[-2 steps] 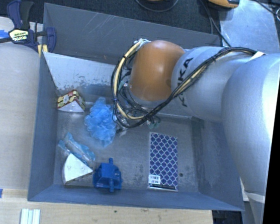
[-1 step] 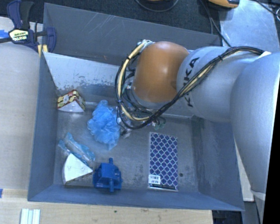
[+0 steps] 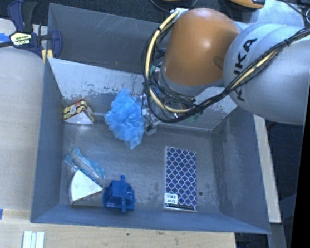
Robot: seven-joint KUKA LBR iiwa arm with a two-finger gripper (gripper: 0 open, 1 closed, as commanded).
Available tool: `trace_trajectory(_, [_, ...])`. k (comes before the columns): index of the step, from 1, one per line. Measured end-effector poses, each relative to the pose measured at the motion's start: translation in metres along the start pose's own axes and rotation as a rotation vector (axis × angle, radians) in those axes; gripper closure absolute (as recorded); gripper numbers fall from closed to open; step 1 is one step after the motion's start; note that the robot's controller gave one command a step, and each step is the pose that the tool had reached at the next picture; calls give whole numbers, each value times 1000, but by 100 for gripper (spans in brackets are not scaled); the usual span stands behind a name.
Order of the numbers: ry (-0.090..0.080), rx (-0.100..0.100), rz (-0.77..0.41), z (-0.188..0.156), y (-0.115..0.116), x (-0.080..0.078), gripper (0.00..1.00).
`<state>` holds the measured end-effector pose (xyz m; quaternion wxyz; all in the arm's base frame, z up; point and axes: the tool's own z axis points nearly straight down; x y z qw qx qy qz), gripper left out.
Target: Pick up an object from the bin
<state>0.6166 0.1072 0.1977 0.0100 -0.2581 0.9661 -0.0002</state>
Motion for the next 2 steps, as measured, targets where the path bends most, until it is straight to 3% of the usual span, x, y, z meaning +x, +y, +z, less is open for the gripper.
trace_trajectory(1, [-4, 1, -44, 64, 0, -8, 100])
trace_trajectory(2, [0, -1, -6, -27, -1, 10, 100])
